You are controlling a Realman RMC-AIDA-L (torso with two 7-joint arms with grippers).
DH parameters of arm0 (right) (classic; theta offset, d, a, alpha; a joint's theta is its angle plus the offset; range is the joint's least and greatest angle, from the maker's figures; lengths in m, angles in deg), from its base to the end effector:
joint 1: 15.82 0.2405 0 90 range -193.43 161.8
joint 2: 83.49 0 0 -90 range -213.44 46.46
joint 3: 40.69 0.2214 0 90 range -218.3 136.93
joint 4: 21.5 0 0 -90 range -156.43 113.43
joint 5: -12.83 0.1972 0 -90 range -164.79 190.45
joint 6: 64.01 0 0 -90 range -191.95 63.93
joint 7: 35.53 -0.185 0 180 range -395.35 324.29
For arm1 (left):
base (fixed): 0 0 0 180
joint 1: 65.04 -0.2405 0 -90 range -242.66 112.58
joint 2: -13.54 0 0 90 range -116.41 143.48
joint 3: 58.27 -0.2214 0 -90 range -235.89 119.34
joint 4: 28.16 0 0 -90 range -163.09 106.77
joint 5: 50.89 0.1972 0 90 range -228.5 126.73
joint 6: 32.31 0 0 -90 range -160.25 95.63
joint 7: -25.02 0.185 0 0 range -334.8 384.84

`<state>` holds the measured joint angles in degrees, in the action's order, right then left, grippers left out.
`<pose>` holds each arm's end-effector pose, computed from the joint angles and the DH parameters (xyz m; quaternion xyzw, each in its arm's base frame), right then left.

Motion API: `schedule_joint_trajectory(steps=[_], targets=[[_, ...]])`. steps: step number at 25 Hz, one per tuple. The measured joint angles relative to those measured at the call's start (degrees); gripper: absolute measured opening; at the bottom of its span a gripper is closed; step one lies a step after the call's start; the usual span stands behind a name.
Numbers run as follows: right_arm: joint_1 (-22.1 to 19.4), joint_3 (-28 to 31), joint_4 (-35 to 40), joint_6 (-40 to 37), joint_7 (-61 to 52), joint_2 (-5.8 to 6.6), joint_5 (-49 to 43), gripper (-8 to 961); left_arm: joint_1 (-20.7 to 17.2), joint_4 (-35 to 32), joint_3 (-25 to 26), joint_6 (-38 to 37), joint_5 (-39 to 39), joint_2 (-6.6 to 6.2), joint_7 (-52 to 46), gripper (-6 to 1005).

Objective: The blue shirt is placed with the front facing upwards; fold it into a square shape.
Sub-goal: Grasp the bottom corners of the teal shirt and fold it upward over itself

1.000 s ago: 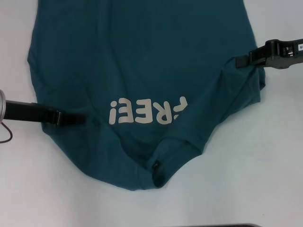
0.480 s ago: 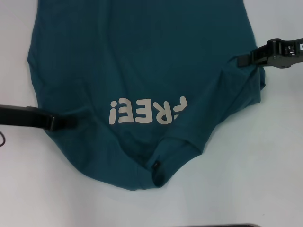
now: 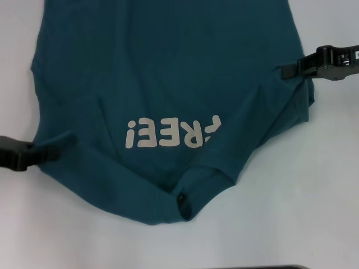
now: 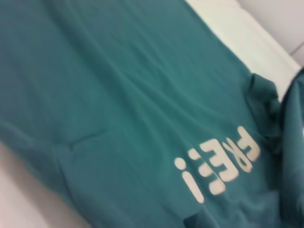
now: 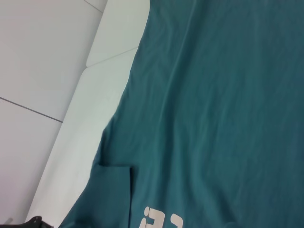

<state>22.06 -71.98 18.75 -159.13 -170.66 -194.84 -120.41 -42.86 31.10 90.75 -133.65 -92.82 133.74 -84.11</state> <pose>0.2321 0.3393 0.0313 -0.7867 0.5956 0.1525 0.0566 -0.2817 0.2656 0.0268 -0.8795 -0.4532 -0.0916 0.1128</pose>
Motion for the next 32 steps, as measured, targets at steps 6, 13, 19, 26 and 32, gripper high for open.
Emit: schedule_joint_trajectory(steps=[6,13,19,26,32], targets=[[0.19,0.00,0.00,0.09,-0.02,0.00,0.00,18,-1.11,-2.74,0.60,-0.23,0.03,-0.48,2.20,94],[0.45,-0.14,0.00,0.12,-0.04,0.00,0.00,18,-0.18,-4.39,0.62,0.39,0.48,-1.08,0.41,125],[0.29,-0.15,-0.06,0.11,-0.01,0.00,0.00,18,0.21,-1.76,1.95,-1.10,-2.02,-1.16,-0.15,279],[-0.06,-0.10,-0.09,0.11,0.19,0.00,0.00,18,3.07,-2.32,-0.23,3.05,-1.11,0.44,0.06,568],[-0.09,-0.15,-0.09,0.10,0.38,0.00,0.00,18,3.63,-1.65,-3.93,6.89,-0.74,0.42,-1.50,666]])
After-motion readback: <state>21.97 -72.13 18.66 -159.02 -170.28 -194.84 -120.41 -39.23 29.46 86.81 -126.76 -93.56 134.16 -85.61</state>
